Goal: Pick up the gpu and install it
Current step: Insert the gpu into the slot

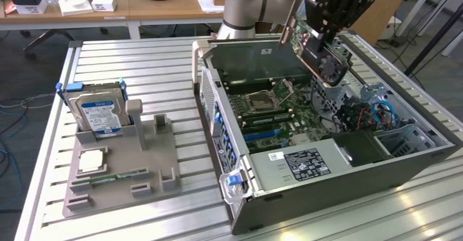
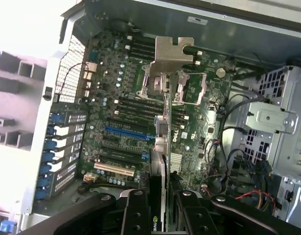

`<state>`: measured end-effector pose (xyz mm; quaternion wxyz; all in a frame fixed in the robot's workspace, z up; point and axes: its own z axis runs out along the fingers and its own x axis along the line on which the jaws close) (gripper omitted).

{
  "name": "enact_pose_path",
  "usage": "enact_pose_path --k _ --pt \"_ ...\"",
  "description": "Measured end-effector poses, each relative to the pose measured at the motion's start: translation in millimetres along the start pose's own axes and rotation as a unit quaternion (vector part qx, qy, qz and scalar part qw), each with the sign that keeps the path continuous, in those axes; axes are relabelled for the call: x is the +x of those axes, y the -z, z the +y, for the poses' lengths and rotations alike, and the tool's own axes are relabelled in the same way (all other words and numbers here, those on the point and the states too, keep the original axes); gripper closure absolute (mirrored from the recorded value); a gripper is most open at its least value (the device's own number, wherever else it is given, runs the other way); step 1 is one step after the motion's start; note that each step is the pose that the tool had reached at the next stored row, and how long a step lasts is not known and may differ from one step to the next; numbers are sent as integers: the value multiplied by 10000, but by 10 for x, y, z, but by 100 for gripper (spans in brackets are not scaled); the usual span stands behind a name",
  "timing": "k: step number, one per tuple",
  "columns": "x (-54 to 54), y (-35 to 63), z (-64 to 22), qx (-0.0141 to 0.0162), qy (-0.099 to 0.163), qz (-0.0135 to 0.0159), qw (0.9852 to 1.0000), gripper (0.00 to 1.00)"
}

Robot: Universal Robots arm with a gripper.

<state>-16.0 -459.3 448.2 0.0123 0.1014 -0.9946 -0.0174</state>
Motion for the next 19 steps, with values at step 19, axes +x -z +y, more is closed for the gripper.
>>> enact_pose_path --k 19 --pt "0 -16 -1 36 1715 63 9852 74"
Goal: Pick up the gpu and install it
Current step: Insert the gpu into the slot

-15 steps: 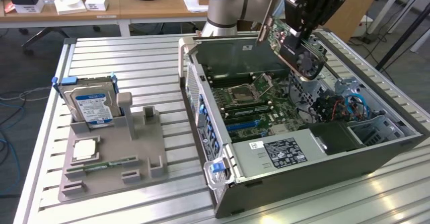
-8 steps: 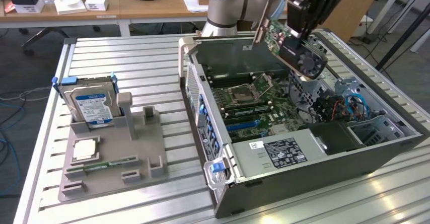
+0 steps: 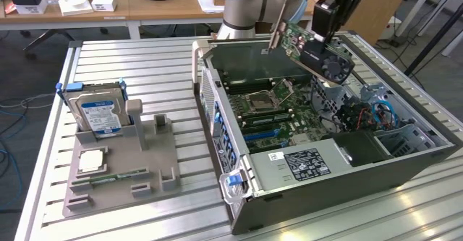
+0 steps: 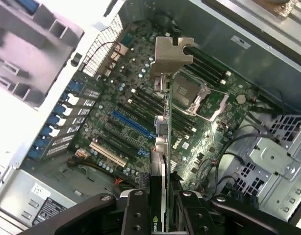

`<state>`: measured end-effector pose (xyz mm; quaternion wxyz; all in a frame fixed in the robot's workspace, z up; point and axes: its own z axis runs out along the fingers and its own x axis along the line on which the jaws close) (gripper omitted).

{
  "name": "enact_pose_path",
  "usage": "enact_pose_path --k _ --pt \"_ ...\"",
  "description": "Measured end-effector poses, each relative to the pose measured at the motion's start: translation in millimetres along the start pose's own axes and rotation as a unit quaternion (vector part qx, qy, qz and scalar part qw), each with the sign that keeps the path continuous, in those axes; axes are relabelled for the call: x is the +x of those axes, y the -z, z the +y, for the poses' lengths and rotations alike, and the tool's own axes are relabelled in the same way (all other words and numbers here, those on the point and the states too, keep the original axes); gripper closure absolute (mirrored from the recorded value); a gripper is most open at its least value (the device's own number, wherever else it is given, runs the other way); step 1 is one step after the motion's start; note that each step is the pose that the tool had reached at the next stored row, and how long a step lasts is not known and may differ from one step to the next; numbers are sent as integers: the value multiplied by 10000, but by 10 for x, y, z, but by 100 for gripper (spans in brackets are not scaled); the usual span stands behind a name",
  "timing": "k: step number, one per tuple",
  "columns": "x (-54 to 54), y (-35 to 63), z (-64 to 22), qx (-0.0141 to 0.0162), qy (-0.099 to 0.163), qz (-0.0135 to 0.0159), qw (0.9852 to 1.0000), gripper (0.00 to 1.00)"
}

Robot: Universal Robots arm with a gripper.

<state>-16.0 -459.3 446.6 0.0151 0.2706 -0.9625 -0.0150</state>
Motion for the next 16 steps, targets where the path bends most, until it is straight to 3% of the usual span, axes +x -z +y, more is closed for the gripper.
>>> enact_pose_path --k 4,8,12,16 --pt "0 -4 0 8 367 14 9993 74" --pt "0 -9 0 15 724 27 9974 74" --pt "-1 -16 -1 24 1090 38 9940 74" --pt "-1 -24 -1 36 1450 47 9894 74"
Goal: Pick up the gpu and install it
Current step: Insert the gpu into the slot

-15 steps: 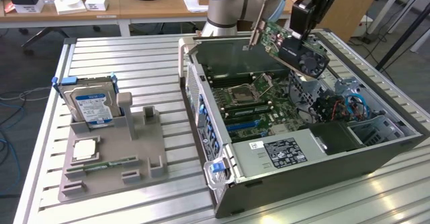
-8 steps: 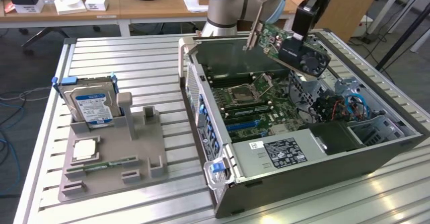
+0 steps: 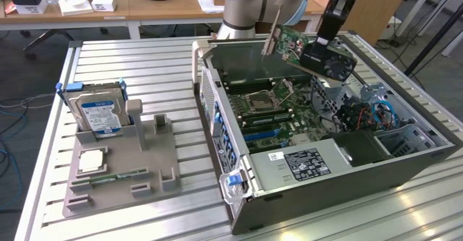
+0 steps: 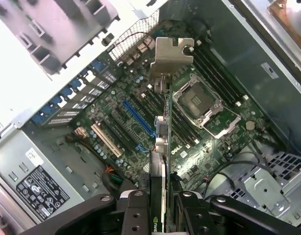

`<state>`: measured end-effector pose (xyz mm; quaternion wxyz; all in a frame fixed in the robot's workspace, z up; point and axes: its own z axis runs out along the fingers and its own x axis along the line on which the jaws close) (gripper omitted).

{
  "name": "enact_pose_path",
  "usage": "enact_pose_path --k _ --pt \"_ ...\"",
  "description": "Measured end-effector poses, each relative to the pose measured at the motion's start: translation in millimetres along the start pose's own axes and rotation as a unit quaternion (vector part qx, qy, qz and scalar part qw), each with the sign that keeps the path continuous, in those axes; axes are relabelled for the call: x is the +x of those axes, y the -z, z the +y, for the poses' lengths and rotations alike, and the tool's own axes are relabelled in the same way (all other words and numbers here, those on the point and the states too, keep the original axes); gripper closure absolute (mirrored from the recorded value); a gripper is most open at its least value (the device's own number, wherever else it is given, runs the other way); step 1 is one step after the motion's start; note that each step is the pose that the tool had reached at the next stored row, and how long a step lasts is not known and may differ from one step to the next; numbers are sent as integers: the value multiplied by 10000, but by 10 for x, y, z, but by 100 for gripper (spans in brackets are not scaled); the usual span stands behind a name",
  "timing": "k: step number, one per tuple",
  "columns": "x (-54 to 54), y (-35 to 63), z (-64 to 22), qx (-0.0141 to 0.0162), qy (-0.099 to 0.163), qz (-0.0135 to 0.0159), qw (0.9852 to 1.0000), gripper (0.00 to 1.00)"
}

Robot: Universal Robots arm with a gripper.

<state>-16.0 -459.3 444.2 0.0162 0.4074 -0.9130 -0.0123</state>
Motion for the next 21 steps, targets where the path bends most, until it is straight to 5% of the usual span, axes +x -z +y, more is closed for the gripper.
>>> enact_pose_path --k 5,11,16,21 --pt "0 -11 0 17 453 9 9990 74" --pt "-1 -29 -1 60 944 -1 9955 74" --pt "-1 -43 -1 93 1347 -8 9908 74" --pt "-1 -53 -2 106 1795 0 9837 74"
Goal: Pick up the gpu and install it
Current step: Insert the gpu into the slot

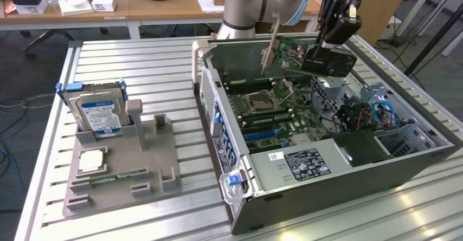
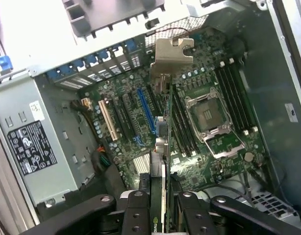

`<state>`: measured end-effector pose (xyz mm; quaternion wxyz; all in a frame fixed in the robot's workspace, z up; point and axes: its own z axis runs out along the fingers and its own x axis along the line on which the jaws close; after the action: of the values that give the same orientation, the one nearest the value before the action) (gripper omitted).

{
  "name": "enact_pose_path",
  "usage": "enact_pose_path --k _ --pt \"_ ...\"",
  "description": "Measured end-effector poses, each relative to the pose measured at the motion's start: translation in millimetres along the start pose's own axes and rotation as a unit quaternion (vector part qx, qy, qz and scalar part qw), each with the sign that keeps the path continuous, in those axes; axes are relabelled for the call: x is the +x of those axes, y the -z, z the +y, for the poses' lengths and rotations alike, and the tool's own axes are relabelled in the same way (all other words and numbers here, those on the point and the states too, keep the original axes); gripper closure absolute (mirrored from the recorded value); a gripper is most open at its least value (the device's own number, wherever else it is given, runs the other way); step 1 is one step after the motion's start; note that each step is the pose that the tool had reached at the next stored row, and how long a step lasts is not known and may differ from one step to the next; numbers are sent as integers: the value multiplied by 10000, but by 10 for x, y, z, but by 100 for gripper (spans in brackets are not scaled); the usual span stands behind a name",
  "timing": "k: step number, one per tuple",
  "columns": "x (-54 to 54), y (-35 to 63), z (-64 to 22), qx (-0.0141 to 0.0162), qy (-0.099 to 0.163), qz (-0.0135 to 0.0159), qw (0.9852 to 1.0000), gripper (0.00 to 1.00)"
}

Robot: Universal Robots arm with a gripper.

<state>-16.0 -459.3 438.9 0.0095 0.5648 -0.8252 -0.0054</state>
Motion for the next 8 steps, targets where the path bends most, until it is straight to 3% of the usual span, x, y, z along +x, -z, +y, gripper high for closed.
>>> enact_pose_path --k 4,8 --pt "0 -7 0 6 359 6 9994 74" --pt "0 -14 0 12 724 12 9974 74"
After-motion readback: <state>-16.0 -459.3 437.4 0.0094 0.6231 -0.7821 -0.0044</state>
